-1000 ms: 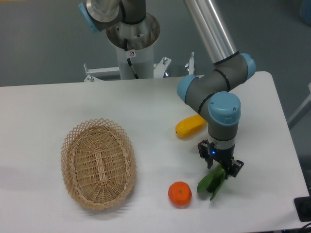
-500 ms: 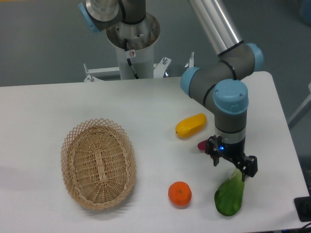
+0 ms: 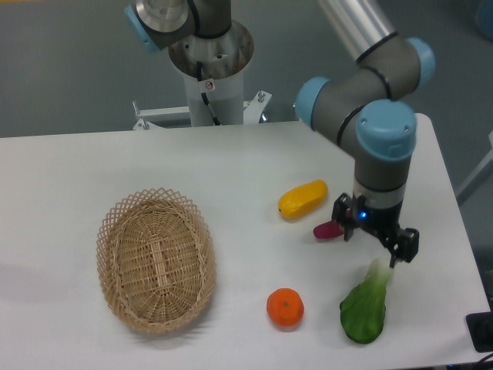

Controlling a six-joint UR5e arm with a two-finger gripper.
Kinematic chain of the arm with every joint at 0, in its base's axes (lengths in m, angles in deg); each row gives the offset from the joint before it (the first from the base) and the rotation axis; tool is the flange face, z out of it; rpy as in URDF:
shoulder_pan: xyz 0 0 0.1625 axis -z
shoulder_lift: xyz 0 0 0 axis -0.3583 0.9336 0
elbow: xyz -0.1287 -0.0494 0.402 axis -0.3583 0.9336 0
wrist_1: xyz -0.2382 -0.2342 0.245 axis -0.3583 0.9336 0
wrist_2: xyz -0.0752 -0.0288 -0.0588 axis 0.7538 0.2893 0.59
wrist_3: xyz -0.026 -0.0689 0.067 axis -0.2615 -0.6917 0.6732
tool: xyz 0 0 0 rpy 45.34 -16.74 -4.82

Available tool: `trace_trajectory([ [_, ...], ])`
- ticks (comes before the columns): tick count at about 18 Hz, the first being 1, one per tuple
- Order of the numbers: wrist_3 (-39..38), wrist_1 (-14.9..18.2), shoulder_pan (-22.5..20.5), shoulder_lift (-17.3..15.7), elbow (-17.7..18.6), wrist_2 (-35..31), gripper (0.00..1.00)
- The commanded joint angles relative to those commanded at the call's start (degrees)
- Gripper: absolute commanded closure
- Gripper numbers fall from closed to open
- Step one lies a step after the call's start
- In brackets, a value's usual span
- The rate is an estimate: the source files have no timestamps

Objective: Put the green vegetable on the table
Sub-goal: 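Raise the open gripper up away from the bok choy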

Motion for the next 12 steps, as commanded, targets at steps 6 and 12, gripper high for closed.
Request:
trace_trajectory([
  [6,6.1,2.6,-2.2,-2.0,1.0,0.3,0.01],
  [12,6.1,2.6,-2.6,-2.4,1.1,0.4,0.01],
])
